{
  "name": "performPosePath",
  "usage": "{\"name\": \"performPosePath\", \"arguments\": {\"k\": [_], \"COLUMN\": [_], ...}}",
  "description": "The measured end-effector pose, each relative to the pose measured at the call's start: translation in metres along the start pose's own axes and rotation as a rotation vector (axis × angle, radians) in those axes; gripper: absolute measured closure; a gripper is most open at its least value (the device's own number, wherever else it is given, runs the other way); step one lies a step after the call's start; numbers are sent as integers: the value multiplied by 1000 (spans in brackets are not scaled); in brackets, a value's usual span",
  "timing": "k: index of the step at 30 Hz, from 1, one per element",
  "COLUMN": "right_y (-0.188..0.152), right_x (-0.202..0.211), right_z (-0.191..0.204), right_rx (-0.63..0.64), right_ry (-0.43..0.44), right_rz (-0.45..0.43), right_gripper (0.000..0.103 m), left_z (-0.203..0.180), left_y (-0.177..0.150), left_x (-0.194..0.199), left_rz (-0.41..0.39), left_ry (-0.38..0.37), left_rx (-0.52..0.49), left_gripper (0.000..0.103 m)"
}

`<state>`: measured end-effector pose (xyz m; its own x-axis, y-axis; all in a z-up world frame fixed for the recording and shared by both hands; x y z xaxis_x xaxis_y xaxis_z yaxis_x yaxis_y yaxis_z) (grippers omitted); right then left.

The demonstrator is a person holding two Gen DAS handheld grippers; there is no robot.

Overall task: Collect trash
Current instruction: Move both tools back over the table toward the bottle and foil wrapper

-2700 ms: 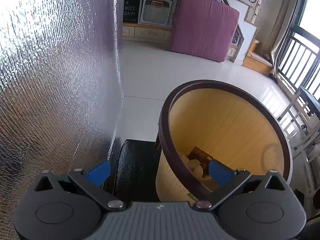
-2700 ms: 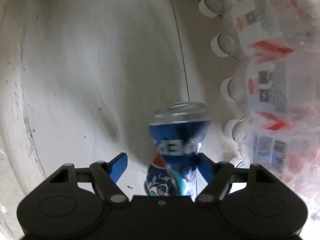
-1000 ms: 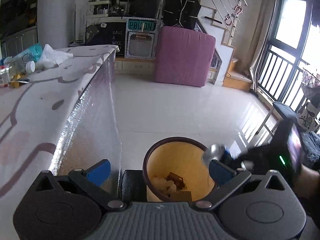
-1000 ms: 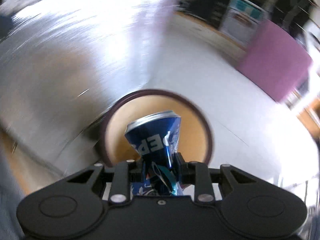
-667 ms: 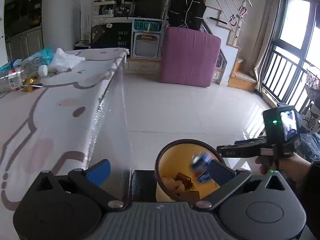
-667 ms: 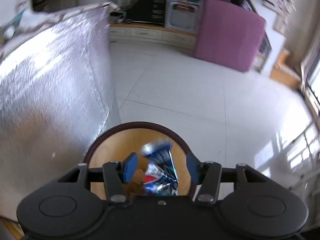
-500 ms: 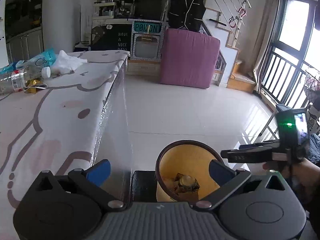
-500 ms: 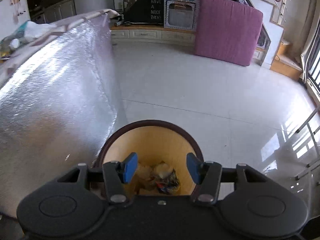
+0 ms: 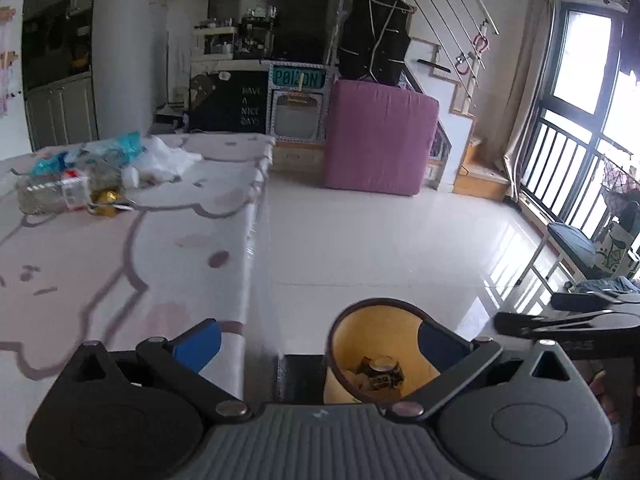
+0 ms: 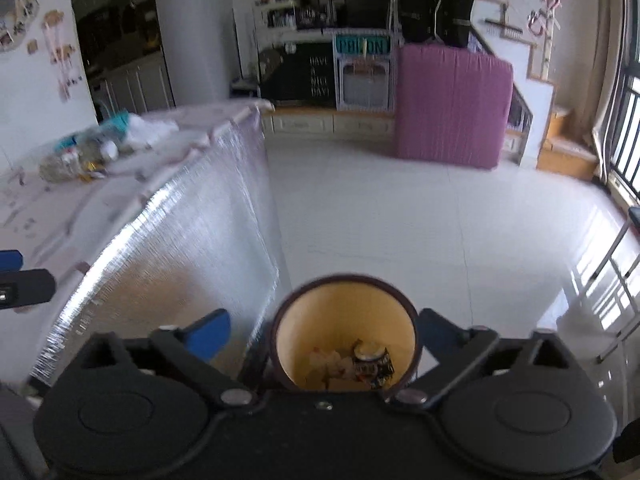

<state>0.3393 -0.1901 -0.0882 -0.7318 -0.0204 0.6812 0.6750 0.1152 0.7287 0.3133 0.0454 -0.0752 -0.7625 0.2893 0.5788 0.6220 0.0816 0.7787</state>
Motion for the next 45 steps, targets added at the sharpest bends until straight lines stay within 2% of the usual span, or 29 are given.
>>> {"name": "performPosePath", "arguments": {"k": [8, 11, 14, 21, 28, 30, 33, 34, 35, 38, 41, 45], "right_y": [33, 50, 67, 108, 158, 169, 180, 181, 181, 175, 169, 170], "right_x": [30, 32, 25, -25, -84, -102, -128, -136, -144, -158, -169, -186], "right_z": [30, 51, 75, 143, 218, 241, 277, 288, 302, 344, 379, 405], "right_rx": [28, 47, 61, 89, 116, 138, 170, 176, 187, 277, 394, 439], "right_ry": [-4, 11, 27, 93, 173, 207, 269, 295, 339, 471, 510, 549], "right_rz": [-74, -109, -136, -162, -213, -216, -216, -211, -195, -159, -163, -114], "right_gripper": [0, 0, 0, 0, 0, 0, 2, 7, 11, 12, 13, 20], "left_z": [50, 84, 123, 214, 294, 314, 342, 350, 358, 375, 384, 392], "left_y": [25, 37, 49, 76, 106, 111, 114, 114, 116, 124, 135, 144], "left_x": [33, 43, 47, 30, -10, -21, -37, -41, -45, -54, -67, -88], "left_rz": [-43, -66, -80, -121, -146, -142, -127, -122, -117, -117, -112, -94], "left_ry": [52, 87, 152, 224, 227, 216, 192, 179, 168, 147, 139, 140], "left_rx": [7, 15, 31, 82, 122, 162, 278, 323, 368, 472, 527, 634], "left_gripper": [0, 0, 0, 0, 0, 0, 0, 0, 0, 0, 0, 0]}}
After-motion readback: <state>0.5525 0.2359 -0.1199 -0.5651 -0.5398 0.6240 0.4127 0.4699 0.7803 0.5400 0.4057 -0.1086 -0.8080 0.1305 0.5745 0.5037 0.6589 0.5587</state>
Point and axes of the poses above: each gripper's, at about its wrist camera, not at the fingertips, and x roughly against the way its jaws point, z to its left, y to its top, the point moved 7 cm from there along -x, roughly the way its jaws point, and after that the axes turned 9 degrees about -y, right-handed, at the moved point
